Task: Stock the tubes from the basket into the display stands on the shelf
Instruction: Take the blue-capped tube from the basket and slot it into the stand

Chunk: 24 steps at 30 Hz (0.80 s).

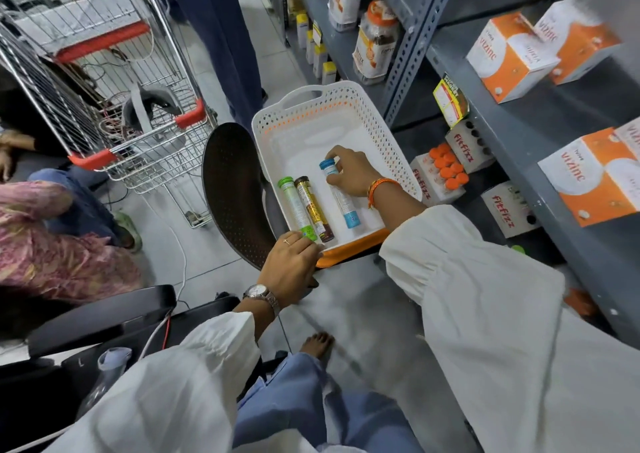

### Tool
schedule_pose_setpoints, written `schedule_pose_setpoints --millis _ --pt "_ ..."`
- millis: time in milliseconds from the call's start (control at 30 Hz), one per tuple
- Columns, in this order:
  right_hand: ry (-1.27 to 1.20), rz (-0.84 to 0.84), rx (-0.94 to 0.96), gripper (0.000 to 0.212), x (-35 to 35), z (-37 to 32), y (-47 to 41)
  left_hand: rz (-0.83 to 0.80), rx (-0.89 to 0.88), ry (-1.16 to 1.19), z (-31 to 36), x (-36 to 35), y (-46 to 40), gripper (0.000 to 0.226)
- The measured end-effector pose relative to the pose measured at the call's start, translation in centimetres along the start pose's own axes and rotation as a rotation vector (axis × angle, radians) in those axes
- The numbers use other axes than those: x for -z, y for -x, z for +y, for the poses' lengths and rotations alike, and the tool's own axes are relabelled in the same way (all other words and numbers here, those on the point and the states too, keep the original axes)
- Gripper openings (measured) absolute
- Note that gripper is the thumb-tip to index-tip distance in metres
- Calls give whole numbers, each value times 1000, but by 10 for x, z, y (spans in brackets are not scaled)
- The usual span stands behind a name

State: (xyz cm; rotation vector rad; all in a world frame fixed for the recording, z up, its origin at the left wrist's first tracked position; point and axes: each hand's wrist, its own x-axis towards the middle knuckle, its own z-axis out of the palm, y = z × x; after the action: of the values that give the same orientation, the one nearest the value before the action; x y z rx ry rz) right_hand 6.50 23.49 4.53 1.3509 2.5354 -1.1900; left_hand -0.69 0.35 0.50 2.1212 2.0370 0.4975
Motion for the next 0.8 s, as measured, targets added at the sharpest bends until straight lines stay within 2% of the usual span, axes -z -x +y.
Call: schedule_pose_setpoints --millis 100,300,500,700,800 --pt "-56 64 14 38 32 -1 18 48 61 57 8 6 1 31" --pt "-109 270 86 36 130 -11 80 182 101 120 47 16 -30 21" --pt "-5 610 172 46 248 -26 199 374 -140 172 134 43 -105 19" --pt "179 970 126 52 338 -33 342 636 -497 317 262 91 -172 17" --pt "256 1139 108 51 366 -34 413 675 -635 391 331 115 -194 18"
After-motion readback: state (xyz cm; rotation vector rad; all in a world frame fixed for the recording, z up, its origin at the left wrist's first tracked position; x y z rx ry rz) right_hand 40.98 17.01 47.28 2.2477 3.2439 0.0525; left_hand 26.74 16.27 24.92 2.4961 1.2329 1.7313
